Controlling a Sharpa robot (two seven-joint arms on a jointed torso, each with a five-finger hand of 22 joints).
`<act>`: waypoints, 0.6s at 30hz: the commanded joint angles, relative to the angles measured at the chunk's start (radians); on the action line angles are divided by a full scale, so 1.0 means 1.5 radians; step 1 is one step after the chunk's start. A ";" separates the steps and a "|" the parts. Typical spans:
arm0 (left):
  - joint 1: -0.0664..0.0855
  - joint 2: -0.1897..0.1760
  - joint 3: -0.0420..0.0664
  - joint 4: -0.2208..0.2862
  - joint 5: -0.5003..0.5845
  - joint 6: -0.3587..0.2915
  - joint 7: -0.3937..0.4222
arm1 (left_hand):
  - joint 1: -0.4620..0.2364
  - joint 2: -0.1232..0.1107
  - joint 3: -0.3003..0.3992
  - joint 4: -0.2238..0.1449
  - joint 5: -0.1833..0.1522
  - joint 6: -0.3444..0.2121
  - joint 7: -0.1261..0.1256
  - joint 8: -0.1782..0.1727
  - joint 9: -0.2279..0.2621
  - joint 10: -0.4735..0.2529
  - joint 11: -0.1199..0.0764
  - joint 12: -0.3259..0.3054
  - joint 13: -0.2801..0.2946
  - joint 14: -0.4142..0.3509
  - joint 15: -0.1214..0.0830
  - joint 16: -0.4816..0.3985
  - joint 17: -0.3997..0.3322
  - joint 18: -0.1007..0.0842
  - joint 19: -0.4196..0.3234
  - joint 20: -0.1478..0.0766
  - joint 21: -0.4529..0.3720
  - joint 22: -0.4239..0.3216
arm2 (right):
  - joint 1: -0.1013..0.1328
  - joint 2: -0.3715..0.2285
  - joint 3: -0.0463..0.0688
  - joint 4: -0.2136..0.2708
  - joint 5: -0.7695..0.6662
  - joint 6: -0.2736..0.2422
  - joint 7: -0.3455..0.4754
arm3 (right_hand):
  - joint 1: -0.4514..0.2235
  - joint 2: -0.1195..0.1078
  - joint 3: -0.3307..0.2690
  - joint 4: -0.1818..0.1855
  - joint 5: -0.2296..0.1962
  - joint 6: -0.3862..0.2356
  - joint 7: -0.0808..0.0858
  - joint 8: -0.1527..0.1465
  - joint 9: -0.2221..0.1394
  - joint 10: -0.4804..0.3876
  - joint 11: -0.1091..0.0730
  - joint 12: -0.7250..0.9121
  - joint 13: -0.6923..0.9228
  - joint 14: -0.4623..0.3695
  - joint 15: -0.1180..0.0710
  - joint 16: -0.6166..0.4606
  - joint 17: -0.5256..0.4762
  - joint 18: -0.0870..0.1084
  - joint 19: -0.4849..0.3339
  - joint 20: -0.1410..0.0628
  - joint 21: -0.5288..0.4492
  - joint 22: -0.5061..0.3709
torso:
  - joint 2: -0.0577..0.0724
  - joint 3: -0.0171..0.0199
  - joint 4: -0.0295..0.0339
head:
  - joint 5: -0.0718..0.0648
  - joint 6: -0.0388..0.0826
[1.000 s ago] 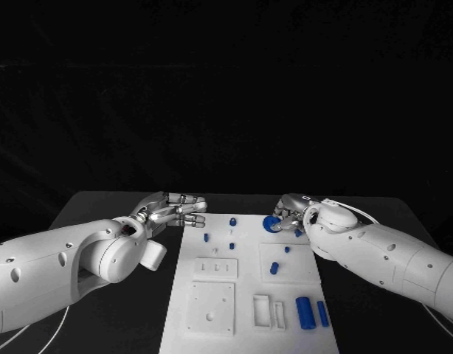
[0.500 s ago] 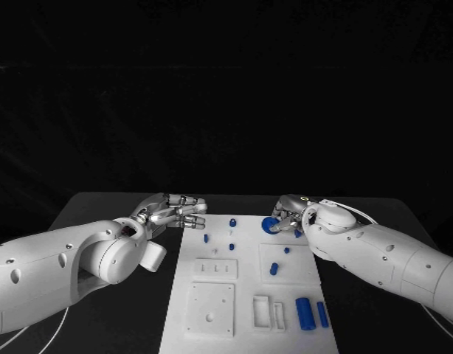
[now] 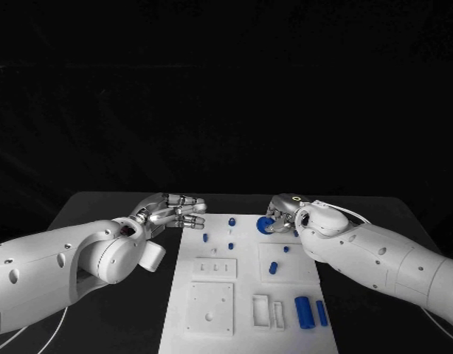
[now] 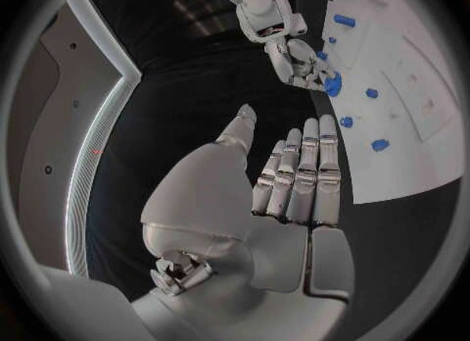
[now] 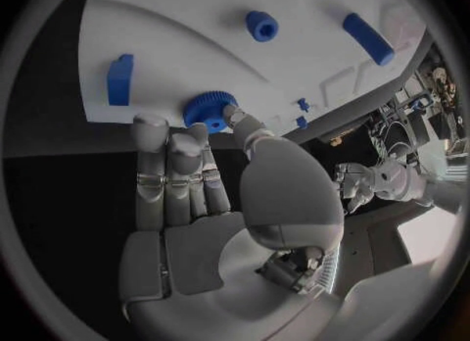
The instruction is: Assemble the parts on the task board
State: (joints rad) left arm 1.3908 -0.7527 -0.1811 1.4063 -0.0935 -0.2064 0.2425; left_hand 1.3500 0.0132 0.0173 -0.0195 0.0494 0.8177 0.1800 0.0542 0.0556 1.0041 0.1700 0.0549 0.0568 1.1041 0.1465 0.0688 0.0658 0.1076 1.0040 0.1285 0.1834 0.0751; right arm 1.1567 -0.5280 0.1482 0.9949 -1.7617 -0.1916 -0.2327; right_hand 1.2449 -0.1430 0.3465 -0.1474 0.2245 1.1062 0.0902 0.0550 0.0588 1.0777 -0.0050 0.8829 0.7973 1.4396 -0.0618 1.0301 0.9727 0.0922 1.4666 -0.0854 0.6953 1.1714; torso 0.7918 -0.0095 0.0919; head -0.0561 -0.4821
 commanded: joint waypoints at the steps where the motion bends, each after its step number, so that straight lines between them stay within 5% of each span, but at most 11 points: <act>1: 0.000 0.001 0.000 0.001 -0.002 0.011 0.002 | 0.006 0.003 0.005 -0.001 0.000 -0.003 -0.002 0.001 0.000 -0.005 -0.002 0.003 0.001 -0.004 0.000 -0.003 0.000 -0.009 -0.002 0.002 0.000 0.001 | -0.007 -0.001 -0.005 -0.002 -0.029 0.017 -0.005 | -0.002 -0.002 0.028 -0.007 0.019 0.020 -0.001 0.004 0.002 0.000 -0.001 0.007 0.005 0.004 0.000 0.005 0.006 -0.007 0.018 0.000 0.005 0.006 | 0.000 -0.0005 -0.0003 | 0.000 0.000; 9: 0.000 0.001 0.000 0.001 -0.002 0.012 0.001 | 0.007 0.004 0.006 -0.002 0.000 -0.003 -0.002 0.001 0.000 -0.004 -0.002 0.003 0.001 -0.004 0.000 -0.003 0.000 -0.009 -0.002 0.003 0.001 0.001 | -0.007 -0.004 -0.006 0.015 -0.020 0.003 -0.010 | -0.020 -0.008 0.052 -0.007 0.062 0.028 -0.004 0.004 0.002 0.008 -0.005 0.039 0.051 0.006 -0.005 0.019 0.026 -0.006 0.025 -0.004 0.026 0.034 | 0.000 -0.0003 0.0003 | 0.003 -0.001; 18: 0.000 -0.001 0.000 0.001 -0.003 0.012 0.001 | 0.007 0.005 0.006 -0.003 0.000 -0.002 -0.002 0.001 0.000 -0.004 -0.002 0.003 0.001 -0.004 0.000 -0.003 0.000 -0.009 -0.002 0.003 0.002 0.001 | -0.007 -0.018 -0.004 0.057 -0.003 -0.019 -0.017 | -0.024 -0.011 0.049 0.002 0.079 0.029 -0.005 0.004 0.002 0.013 -0.006 0.032 0.068 0.006 -0.007 0.021 0.031 -0.005 0.028 -0.006 0.028 0.048 | 0.000 -0.0009 -0.0008 | 0.006 -0.002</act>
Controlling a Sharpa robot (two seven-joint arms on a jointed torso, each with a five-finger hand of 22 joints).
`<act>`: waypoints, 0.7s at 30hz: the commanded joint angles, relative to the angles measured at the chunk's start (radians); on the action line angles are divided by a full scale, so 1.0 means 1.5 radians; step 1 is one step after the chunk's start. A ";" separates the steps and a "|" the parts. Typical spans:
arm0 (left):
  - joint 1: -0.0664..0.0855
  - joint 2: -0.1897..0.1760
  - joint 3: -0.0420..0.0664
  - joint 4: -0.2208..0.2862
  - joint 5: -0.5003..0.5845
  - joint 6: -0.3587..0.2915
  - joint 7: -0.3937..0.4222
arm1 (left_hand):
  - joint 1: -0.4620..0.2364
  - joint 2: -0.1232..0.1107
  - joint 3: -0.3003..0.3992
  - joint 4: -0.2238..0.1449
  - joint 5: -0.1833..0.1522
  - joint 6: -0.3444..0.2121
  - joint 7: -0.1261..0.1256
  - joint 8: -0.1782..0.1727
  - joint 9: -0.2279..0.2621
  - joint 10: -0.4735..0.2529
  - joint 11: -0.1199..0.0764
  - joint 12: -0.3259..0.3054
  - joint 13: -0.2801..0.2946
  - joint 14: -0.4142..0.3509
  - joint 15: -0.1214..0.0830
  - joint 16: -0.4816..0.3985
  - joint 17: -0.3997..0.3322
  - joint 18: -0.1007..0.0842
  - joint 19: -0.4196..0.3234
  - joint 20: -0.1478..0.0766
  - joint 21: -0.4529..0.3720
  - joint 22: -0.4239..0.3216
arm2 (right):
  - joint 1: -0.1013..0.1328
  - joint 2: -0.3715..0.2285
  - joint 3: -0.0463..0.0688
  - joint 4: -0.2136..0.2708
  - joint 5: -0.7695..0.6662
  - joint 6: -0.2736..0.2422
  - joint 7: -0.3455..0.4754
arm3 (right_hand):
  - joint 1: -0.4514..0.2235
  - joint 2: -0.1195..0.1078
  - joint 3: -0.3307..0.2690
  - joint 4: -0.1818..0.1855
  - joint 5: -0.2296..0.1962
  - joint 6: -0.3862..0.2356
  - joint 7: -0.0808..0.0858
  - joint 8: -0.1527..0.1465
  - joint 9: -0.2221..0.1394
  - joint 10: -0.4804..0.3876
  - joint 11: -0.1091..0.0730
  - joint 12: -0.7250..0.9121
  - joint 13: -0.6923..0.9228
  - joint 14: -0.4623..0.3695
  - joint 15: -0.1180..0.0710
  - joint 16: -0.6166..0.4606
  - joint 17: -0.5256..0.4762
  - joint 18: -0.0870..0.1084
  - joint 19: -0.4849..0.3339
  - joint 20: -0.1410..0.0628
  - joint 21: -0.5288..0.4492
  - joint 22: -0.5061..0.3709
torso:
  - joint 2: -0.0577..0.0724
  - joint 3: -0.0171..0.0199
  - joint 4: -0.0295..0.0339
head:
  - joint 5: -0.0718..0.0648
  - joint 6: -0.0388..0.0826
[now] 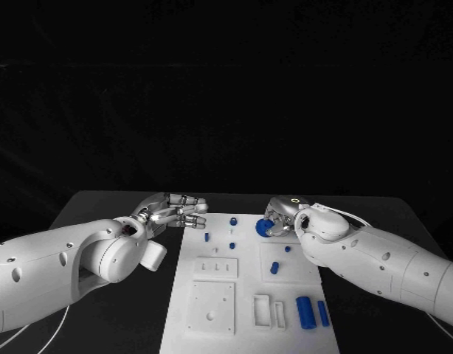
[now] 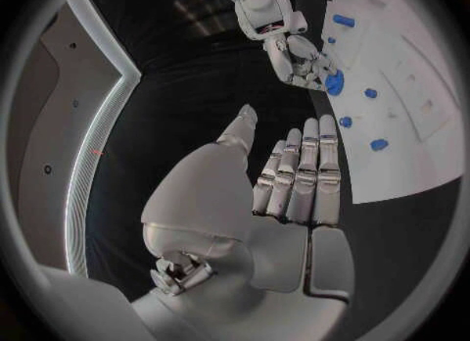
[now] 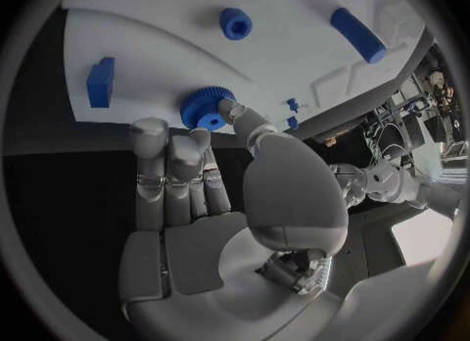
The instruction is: Assemble the parts on the task board
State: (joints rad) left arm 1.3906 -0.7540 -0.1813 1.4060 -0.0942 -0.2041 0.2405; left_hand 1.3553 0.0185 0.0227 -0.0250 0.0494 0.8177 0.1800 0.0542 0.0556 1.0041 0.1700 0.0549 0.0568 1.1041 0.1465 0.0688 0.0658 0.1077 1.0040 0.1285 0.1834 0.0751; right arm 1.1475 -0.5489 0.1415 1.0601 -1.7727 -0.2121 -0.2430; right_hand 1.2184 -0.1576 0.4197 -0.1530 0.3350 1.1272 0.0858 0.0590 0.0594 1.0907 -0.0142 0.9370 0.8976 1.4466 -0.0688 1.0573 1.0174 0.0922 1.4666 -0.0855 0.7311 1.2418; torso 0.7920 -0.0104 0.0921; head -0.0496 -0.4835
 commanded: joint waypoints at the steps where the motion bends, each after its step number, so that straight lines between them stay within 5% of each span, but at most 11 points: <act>1: 0.000 0.000 0.000 0.001 -0.002 0.010 0.003 | 0.003 0.001 0.003 0.000 0.000 -0.002 -0.002 0.001 0.000 -0.004 -0.002 0.003 0.001 -0.004 0.000 -0.003 0.000 -0.009 -0.002 0.003 0.002 0.001 | -0.001 -0.006 0.001 0.021 0.005 -0.009 -0.012 | -0.007 -0.002 -0.001 0.006 0.006 0.015 -0.002 0.002 0.002 0.005 0.000 -0.004 0.002 0.002 -0.003 0.003 0.001 -0.005 0.028 -0.006 0.005 0.002 | -0.001 -0.0003 -0.0012 | 0.002 0.000; 12: 0.000 -0.002 0.000 0.004 -0.002 0.009 0.003 | 0.003 0.001 0.003 0.000 0.000 -0.002 -0.002 0.001 0.000 -0.004 -0.002 0.003 0.001 -0.004 0.000 -0.003 0.000 -0.009 -0.002 0.003 0.002 0.001 | -0.001 -0.009 0.005 0.082 -0.015 -0.051 -0.033 | -0.001 -0.004 -0.023 0.027 -0.028 0.015 -0.004 0.002 0.002 0.012 0.000 -0.007 0.013 0.002 -0.004 0.005 0.006 -0.004 0.031 -0.008 0.007 0.017 | 0.000 -0.0001 0.0007 | 0.003 0.001; 21: 0.000 -0.001 0.000 0.005 -0.002 0.008 0.003 | 0.003 0.001 0.004 -0.002 0.000 -0.002 -0.002 0.001 0.000 -0.004 -0.002 0.003 0.001 -0.004 0.000 -0.003 0.000 -0.009 -0.003 0.003 0.003 0.001 | -0.001 0.008 0.005 0.096 -0.037 -0.073 -0.050 | 0.003 -0.008 -0.021 0.037 -0.048 0.016 -0.004 0.002 0.002 0.014 -0.001 -0.011 0.014 0.002 -0.004 0.003 0.005 -0.004 0.033 -0.008 0.007 0.023 | 0.000 -0.0008 0.0008 | 0.003 0.002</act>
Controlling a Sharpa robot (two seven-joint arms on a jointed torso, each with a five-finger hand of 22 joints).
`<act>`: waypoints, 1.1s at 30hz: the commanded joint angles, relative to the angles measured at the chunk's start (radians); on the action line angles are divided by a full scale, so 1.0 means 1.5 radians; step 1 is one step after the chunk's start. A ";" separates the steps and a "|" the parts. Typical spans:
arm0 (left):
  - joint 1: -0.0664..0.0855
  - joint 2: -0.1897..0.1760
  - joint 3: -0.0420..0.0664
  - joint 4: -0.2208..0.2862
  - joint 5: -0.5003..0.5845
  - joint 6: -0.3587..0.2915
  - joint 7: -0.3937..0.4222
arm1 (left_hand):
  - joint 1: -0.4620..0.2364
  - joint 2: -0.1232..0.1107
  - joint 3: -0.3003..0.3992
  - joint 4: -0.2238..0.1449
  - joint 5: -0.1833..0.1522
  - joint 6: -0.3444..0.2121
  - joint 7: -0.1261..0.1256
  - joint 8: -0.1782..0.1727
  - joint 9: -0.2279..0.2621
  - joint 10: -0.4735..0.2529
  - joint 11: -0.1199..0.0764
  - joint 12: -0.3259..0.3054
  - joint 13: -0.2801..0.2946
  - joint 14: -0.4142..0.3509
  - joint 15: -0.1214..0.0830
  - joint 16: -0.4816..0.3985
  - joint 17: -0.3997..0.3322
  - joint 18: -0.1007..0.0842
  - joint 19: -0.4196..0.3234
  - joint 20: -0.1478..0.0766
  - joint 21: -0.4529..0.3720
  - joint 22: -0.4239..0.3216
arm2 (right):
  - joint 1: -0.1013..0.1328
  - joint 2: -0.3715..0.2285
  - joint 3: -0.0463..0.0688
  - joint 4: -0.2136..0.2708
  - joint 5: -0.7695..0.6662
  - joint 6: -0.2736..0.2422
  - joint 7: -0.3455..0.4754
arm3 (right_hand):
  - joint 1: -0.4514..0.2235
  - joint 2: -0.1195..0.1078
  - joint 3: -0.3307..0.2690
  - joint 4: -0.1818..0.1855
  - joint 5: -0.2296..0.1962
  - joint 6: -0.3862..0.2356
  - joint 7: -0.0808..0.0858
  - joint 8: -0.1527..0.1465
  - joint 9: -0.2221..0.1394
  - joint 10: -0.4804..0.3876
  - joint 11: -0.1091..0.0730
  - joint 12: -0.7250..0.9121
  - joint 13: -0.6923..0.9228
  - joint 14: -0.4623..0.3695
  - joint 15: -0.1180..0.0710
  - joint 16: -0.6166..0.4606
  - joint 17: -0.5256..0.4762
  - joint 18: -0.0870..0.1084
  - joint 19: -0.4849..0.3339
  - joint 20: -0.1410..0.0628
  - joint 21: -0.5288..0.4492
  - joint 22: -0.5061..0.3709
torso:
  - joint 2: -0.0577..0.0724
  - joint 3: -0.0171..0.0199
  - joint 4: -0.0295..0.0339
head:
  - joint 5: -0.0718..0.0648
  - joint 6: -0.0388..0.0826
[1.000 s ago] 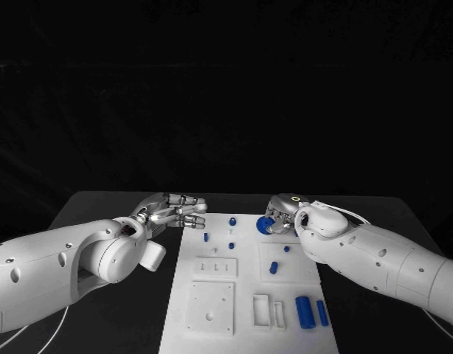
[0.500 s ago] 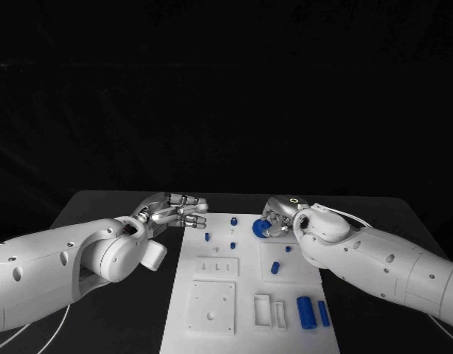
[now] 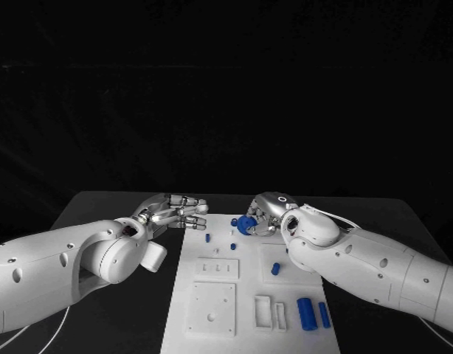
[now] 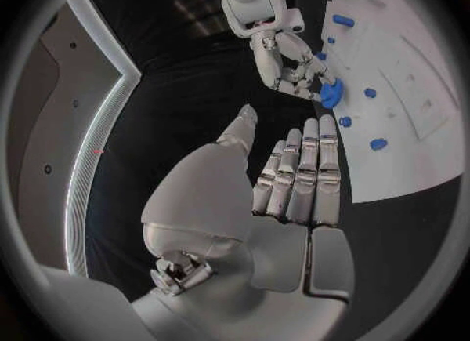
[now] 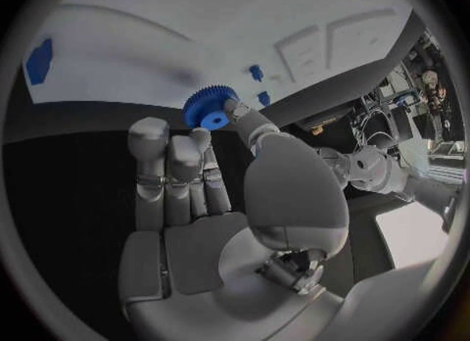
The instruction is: Assemble the parts on the task board
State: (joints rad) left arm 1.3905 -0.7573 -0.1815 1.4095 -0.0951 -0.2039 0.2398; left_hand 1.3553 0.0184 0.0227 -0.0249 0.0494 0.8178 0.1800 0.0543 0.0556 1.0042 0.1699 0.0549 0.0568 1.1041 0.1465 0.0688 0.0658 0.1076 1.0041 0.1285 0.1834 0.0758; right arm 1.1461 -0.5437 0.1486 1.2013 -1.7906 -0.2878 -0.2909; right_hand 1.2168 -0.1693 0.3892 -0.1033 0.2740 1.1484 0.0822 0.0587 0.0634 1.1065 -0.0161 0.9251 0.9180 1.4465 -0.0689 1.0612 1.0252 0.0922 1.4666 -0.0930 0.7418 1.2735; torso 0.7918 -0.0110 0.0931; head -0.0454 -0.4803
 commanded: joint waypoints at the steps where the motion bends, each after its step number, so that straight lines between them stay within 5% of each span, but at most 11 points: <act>1: 0.000 0.001 0.000 0.002 -0.002 0.008 0.004 | 0.003 0.001 0.004 -0.002 0.000 -0.002 -0.002 0.001 0.000 -0.004 -0.002 0.003 0.001 -0.004 0.000 -0.003 0.000 -0.009 -0.003 0.003 0.003 0.001 | 0.000 0.008 0.000 0.001 -0.027 -0.023 -0.020 | 0.005 0.000 -0.001 0.005 -0.009 0.001 -0.002 0.002 -0.001 0.003 0.001 -0.003 0.001 0.002 -0.004 0.001 -0.001 -0.004 0.033 -0.003 0.002 0.002 | 0.001 -0.0004 0.0001 | 0.000 0.000; 33: 0.000 0.008 0.000 0.000 -0.002 0.010 0.005 | 0.003 0.001 0.004 -0.003 0.000 -0.001 -0.002 0.001 0.000 -0.004 -0.002 0.003 0.001 -0.004 -0.001 -0.003 0.000 -0.009 -0.004 0.003 0.005 0.001 | -0.008 0.093 -0.010 -0.078 -0.040 -0.012 -0.026 | 0.008 -0.002 0.003 0.010 -0.018 -0.001 -0.001 0.002 -0.001 0.001 0.001 -0.007 0.000 0.001 -0.004 -0.004 -0.005 -0.004 0.033 -0.003 -0.006 0.005 | 0.001 0.0005 0.0006 | 0.003 -0.002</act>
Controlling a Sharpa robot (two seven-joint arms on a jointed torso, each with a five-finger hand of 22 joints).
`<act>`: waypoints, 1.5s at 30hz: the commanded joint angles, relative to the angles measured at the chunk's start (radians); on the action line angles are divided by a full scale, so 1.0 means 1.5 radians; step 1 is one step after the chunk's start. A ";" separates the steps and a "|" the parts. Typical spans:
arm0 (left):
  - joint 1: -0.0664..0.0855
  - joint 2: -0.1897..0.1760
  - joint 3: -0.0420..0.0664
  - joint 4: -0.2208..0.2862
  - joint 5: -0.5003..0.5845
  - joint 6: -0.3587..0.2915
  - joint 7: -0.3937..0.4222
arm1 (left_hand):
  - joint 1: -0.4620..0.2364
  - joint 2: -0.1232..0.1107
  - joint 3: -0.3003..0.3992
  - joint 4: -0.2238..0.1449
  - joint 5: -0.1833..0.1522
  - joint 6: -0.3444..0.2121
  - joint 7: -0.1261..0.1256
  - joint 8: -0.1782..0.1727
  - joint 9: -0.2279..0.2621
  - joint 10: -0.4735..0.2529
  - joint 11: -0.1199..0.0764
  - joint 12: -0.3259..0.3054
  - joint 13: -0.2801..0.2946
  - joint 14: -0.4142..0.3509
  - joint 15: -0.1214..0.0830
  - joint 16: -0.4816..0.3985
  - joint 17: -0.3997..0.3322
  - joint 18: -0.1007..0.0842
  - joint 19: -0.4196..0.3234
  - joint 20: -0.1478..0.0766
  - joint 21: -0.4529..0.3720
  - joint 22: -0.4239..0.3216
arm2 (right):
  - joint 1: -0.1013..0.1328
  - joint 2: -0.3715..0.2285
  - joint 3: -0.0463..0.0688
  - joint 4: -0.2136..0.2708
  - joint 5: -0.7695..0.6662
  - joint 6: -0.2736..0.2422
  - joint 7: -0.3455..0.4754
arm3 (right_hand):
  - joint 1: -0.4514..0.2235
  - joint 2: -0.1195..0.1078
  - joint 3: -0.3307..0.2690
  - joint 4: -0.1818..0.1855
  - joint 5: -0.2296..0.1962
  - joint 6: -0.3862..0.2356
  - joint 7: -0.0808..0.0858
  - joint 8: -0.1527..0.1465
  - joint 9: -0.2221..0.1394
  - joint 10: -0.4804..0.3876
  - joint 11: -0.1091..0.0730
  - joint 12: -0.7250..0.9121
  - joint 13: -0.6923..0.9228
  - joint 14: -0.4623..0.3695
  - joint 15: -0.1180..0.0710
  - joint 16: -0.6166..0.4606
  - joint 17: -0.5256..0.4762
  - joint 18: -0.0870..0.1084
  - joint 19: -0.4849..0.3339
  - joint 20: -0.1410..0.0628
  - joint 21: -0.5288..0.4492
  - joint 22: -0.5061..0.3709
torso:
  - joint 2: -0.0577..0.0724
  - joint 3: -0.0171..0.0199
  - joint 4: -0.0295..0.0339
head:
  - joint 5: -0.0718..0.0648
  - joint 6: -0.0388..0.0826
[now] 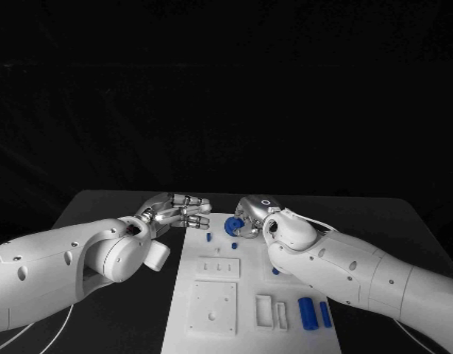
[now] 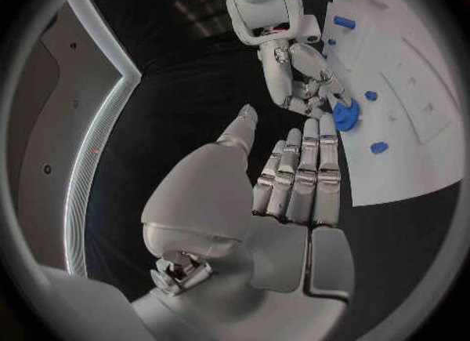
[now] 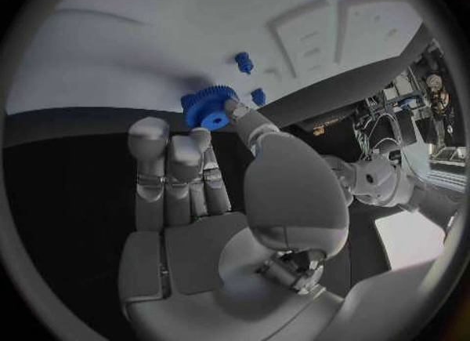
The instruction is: Assemble the parts on the task board
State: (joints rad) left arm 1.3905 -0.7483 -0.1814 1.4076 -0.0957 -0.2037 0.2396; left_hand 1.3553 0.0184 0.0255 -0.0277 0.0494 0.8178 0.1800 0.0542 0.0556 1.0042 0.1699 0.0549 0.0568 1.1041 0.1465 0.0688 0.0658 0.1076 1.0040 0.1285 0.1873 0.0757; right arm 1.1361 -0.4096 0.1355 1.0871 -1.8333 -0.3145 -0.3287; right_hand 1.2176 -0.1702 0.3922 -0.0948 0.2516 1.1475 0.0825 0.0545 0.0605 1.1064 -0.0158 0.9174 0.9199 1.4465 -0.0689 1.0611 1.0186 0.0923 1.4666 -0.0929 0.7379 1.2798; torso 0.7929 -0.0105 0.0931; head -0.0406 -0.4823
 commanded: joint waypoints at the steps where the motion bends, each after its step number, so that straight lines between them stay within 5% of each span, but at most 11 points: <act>1: 0.000 0.002 0.000 0.001 -0.002 0.010 0.005 | 0.003 0.001 0.002 -0.001 0.000 -0.001 -0.002 0.001 0.000 -0.004 -0.002 0.003 0.001 -0.004 -0.001 -0.003 0.000 -0.009 -0.004 0.003 0.002 0.001 | -0.001 0.005 -0.002 -0.003 -0.011 0.006 0.000 | 0.007 -0.001 0.000 0.005 -0.004 -0.001 -0.001 0.005 0.001 0.001 0.001 -0.002 -0.001 0.002 -0.004 -0.004 -0.001 -0.004 0.033 -0.003 -0.004 0.001 | 0.000 0.0000 0.0006 | 0.000 -0.001; 17: 0.000 0.004 0.000 0.000 -0.002 0.010 0.005 | 0.003 0.001 0.002 -0.001 0.000 -0.001 -0.002 0.001 0.000 -0.004 -0.002 0.003 0.001 -0.004 -0.001 -0.003 0.000 -0.009 -0.004 0.003 0.002 0.001 | -0.005 0.016 -0.015 -0.018 -0.007 0.014 0.004 | 0.007 -0.001 -0.004 0.007 -0.007 -0.004 0.000 0.004 0.001 0.000 0.001 -0.003 -0.001 0.001 -0.004 -0.006 -0.002 -0.004 0.033 -0.003 -0.007 0.002 | -0.001 0.0001 -0.0010 | 0.004 -0.003; 36: 0.000 0.006 0.000 -0.002 -0.002 0.010 0.004 | 0.003 0.001 0.002 -0.001 0.000 -0.001 -0.002 0.001 0.000 -0.004 -0.002 0.003 0.001 -0.004 -0.001 -0.003 0.000 -0.009 -0.004 0.003 0.002 0.001 | -0.005 0.029 -0.021 -0.035 0.002 0.004 0.005 | 0.008 -0.003 -0.014 0.014 -0.022 -0.034 0.007 0.005 0.001 -0.002 0.006 -0.010 -0.007 0.000 -0.002 -0.015 -0.008 -0.001 0.033 -0.001 -0.020 0.000 | 0.000 0.0000 -0.0013 | 0.005 -0.004; 45: 0.000 0.006 0.000 -0.003 -0.002 0.010 0.004 | 0.003 0.001 0.002 -0.001 0.000 -0.001 -0.002 0.001 0.000 -0.004 -0.002 0.003 0.001 -0.004 -0.001 -0.003 0.000 -0.009 -0.004 0.003 0.002 0.001 | -0.005 0.029 -0.022 -0.036 0.027 0.010 0.016 | -0.035 0.003 -0.036 0.066 0.001 -0.047 0.008 0.005 0.001 -0.004 0.007 -0.010 -0.011 0.000 -0.003 -0.016 -0.007 0.001 0.034 -0.001 -0.024 0.001 | -0.001 0.0000 -0.0011 | 0.005 -0.004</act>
State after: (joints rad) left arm 1.3905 -0.7415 -0.1814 1.4023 -0.0965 -0.2027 0.2396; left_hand 1.3553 0.0184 0.0254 -0.0276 0.0494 0.8178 0.1800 0.0543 0.0556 1.0042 0.1699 0.0549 0.0568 1.1041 0.1465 0.0688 0.0658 0.1076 1.0040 0.1285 0.1872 0.0757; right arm 1.1310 -0.3679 0.1047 1.0315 -1.8160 -0.3152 -0.3244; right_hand 1.1703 -0.1656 0.3397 -0.0004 0.2484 1.0840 0.0957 0.0587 0.0614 1.1023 -0.0119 0.9086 0.9046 1.4464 -0.0689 1.0386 1.0060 0.0922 1.4666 -0.0928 0.7070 1.2807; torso 0.7920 -0.0103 0.0912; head -0.0330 -0.4882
